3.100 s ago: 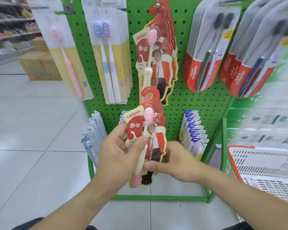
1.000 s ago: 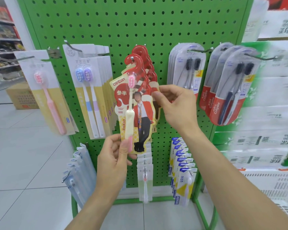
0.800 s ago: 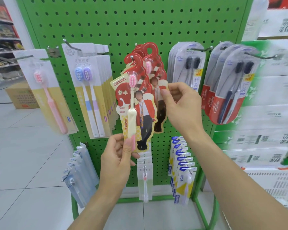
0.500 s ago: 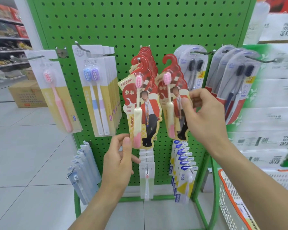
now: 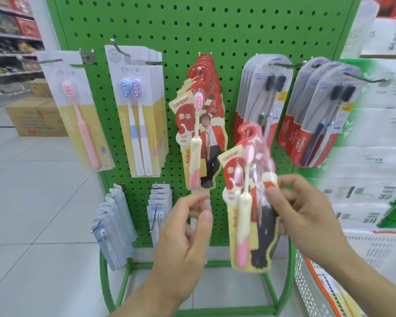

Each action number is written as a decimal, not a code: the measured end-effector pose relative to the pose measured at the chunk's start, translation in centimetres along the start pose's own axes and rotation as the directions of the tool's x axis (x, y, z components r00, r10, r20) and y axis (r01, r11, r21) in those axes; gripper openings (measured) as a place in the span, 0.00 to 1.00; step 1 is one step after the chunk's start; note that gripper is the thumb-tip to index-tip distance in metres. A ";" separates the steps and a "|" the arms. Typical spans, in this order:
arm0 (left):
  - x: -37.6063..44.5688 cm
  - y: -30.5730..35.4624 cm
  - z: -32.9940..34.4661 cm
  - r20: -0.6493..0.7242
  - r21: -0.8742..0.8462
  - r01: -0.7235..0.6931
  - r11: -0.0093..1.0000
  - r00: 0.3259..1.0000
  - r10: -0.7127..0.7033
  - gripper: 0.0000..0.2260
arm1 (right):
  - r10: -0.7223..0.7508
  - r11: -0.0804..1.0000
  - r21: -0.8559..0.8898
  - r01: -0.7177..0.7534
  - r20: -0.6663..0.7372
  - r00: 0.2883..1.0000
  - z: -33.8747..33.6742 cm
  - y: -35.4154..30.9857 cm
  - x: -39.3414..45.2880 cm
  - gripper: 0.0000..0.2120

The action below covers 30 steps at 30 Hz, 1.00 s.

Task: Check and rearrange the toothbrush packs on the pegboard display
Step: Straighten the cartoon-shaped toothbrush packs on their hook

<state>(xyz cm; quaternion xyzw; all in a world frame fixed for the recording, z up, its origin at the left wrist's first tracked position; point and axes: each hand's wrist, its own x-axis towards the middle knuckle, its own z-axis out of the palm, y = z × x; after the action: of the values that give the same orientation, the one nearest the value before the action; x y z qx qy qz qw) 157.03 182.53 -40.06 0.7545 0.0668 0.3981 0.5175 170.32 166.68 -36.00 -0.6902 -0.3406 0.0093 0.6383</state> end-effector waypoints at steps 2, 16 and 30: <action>0.1 0.4 -0.6 -0.016 -0.049 0.059 0.997 0.998 -0.059 0.14 | 0.095 0.993 0.060 -0.103 0.128 0.987 0.8 1.3 -0.6 0.11; 0.4 -5.2 -4.6 0.540 -0.009 0.544 0.839 0.709 -0.454 0.06 | 0.205 0.965 0.081 -0.251 0.369 0.907 6.0 6.5 -2.7 0.14; 0.2 -5.3 -3.0 0.506 0.076 0.602 0.795 0.664 -0.551 0.08 | -0.013 0.938 -0.332 0.099 0.250 0.968 6.7 7.5 0.0 0.10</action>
<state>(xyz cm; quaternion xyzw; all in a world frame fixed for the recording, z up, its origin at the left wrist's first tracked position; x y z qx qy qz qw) 156.82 187.18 -43.93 0.7446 0.1453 0.0052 0.6515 170.81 172.88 -43.88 -0.7742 -0.4325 0.0165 0.4619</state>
